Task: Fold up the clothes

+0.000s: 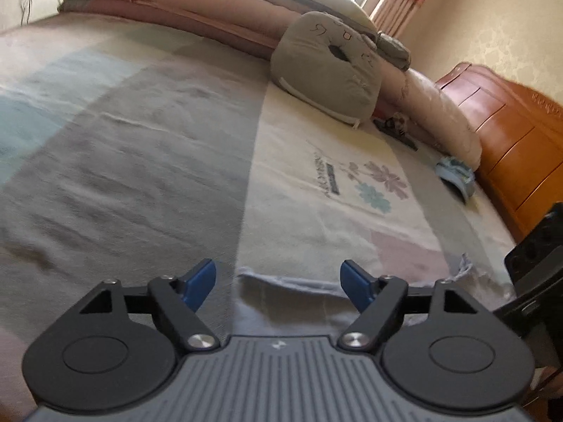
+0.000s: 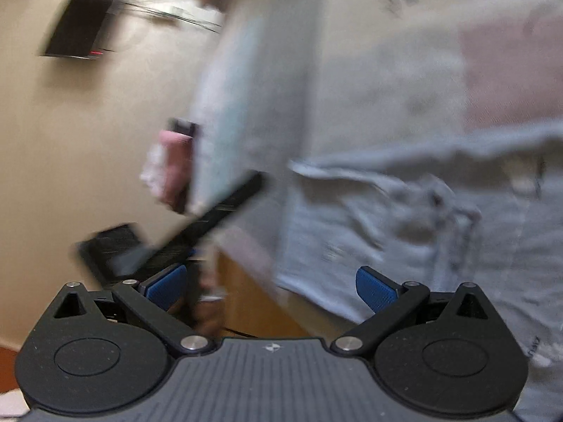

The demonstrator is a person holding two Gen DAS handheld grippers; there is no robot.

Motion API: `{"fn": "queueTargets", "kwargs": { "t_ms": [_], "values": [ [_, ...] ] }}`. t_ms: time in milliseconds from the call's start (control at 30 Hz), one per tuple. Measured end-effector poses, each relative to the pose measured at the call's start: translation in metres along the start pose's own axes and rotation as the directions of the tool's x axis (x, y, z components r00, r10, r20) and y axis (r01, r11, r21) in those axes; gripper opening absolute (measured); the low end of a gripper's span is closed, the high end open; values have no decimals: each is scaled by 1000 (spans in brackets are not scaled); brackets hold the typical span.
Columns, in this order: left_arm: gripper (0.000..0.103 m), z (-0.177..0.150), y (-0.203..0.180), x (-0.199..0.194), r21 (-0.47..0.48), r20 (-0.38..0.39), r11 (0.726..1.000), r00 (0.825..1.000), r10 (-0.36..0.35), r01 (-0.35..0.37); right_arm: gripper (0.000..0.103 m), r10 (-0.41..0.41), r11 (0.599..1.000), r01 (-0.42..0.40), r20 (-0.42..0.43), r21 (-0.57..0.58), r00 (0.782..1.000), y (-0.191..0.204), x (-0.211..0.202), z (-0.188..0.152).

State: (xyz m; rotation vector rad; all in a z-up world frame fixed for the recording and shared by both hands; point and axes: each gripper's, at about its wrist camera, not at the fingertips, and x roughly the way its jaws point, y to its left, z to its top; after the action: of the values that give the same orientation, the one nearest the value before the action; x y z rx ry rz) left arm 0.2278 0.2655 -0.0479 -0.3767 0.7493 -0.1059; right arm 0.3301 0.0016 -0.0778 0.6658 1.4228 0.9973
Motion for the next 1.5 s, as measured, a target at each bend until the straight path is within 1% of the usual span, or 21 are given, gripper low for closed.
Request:
{"fn": "queueTargets", "kwargs": {
  "t_ms": [67, 267, 367, 433, 500, 567, 600, 633, 700, 767, 800, 833, 900, 967, 1067, 1167, 1200, 1300, 1400, 1467, 1500],
  "values": [
    [78, -4, -1, -6, 29, -4, 999, 1000, 22, -22, 103, -38, 999, 39, -45, 23, 998, -9, 12, -4],
    [78, -6, -15, -6, 111, -22, 993, 998, 51, -49, 103, -17, 999, 21, -88, 47, 996, -11, 1, -23],
    [78, -2, -27, -2, 143, -31, 990, 999, 24, -20, 103, -17, 1000, 17, -18, -1, 1000, -1, -25, -19],
    [81, -1, -38, 1, 175, -50, 985, 999, -5, 13, 103, -55, 998, 55, 44, -5, 998, -5, -47, -14],
    [83, -4, -50, 10, 215, -81, 976, 996, -22, 39, 103, -111, 994, 112, 107, -7, 988, -11, -70, -12],
    [83, -9, -59, 21, 252, -114, 967, 993, 0, 29, 103, -222, 974, 228, 177, -13, 959, -20, -97, -17],
    [83, -12, -63, 28, 268, -130, 963, 991, 31, 5, 103, -285, 955, 295, 206, -21, 936, -24, -109, -20],
    [83, -15, -64, 34, 275, -141, 961, 988, 55, -14, 103, -346, 932, 362, 233, -27, 909, -28, -120, -23],
    [83, -21, -63, 44, 272, -153, 961, 984, 90, -45, 103, -454, 870, 490, 289, -62, 843, -36, -138, -34],
    [83, -20, -64, 43, 262, -148, 964, 984, 96, -54, 103, -543, 800, 593, 312, -90, 780, -48, -144, -42],
    [83, -19, -65, 41, 255, -142, 965, 985, 93, -55, 103, -571, 773, 625, 310, -109, 760, -55, -145, -47],
    [84, -17, -67, 39, 249, -132, 967, 987, 94, -59, 103, -564, 764, 629, 325, -142, 759, -58, -144, -52],
    [84, -11, -69, 37, 243, -105, 967, 988, 110, -81, 103, -573, 727, 656, 348, -203, 742, -57, -140, -60],
    [84, -9, -67, 44, 238, -99, 964, 985, 144, -117, 103, -580, 684, 681, 372, -261, 725, -56, -136, -68],
    [85, -8, -64, 55, 207, -119, 969, 979, 164, -137, 103, -595, 608, 726, 422, -320, 684, -53, -124, -78],
    [85, -7, -73, 52, 222, -122, 965, 978, 167, -137, 103, -617, 504, 773, 465, -385, 635, -50, -109, -90],
    [85, -6, -78, 47, 233, -118, 963, 979, 164, -133, 103, -613, 504, 777, 477, -378, 630, -48, -105, -90],
    [86, -9, -95, 37, 244, -112, 964, 985, 133, -103, 103, -598, 512, 775, 495, -370, 631, -50, -107, -92],
    [87, -22, -105, 42, 240, -153, 969, 983, 96, -57, 103, -580, 504, 777, 518, -378, 629, -52, -105, -95],
    [87, -33, -107, 53, 240, -186, 969, 977, 107, -61, 103, -568, 502, 776, 531, -382, 628, -53, -105, -98],
    [89, -36, -110, 53, 257, -171, 964, 978, 117, -71, 103, -563, 501, 776, 537, -383, 628, -53, -106, -99]
  ]
}}
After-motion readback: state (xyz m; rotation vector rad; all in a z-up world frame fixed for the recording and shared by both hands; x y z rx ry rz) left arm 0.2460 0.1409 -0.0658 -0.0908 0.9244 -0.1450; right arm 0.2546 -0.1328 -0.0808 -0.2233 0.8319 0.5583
